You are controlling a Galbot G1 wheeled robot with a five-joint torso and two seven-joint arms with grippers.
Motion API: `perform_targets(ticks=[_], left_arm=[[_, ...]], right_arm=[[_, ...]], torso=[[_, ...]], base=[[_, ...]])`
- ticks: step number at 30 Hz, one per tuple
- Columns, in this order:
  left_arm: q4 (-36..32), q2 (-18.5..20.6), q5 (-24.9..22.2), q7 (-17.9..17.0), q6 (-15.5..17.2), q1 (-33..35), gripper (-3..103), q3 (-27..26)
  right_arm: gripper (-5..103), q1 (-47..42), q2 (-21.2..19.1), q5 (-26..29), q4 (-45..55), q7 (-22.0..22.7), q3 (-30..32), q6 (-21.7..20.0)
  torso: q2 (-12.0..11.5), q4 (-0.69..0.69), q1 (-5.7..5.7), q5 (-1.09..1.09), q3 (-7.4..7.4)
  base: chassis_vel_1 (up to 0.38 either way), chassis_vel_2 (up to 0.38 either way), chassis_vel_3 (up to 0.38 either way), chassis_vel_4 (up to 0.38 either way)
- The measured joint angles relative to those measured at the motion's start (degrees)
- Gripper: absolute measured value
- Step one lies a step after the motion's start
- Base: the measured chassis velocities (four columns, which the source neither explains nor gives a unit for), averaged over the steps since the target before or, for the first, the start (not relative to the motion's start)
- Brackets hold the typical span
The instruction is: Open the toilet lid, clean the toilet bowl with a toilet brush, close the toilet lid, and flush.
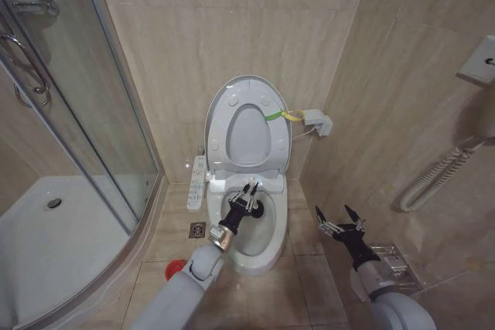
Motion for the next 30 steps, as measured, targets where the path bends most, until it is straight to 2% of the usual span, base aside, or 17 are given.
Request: perform_targets(ticks=[6,9,20,30], left_arm=[[-1.09,2.19,0.13,-1.32,1.08,1.23,18,-1.7],[-3.96,3.76,-1.17,-2.24,2.65,2.88,18,-3.39],[-9.82,5.83,-2.2,-3.32,5.41,5.7,18,-5.65],[-18.07,7.42,-0.77,-4.24,8.19,9.89,18,-8.9]], right_arm=[[100,0.0,0.0,0.0,0.0,0.01,0.0,0.0],[100,0.0,0.0,0.0,0.0,0.0,0.0,0.0],[100,0.0,0.0,0.0,0.0,0.01,0.0,0.0],[100,0.0,0.0,0.0,0.0,0.0,0.0,0.0]], torso=[[0.0,0.01,0.0,0.0,0.0],[0.0,0.02,0.0,0.0,0.0],[0.0,0.0,0.0,0.01,0.0],[0.0,0.0,0.0,0.01,0.0]], base=[[0.0,0.0,0.0,0.0],[0.0,0.0,0.0,0.0],[0.0,0.0,0.0,0.0],[0.0,0.0,0.0,0.0]])
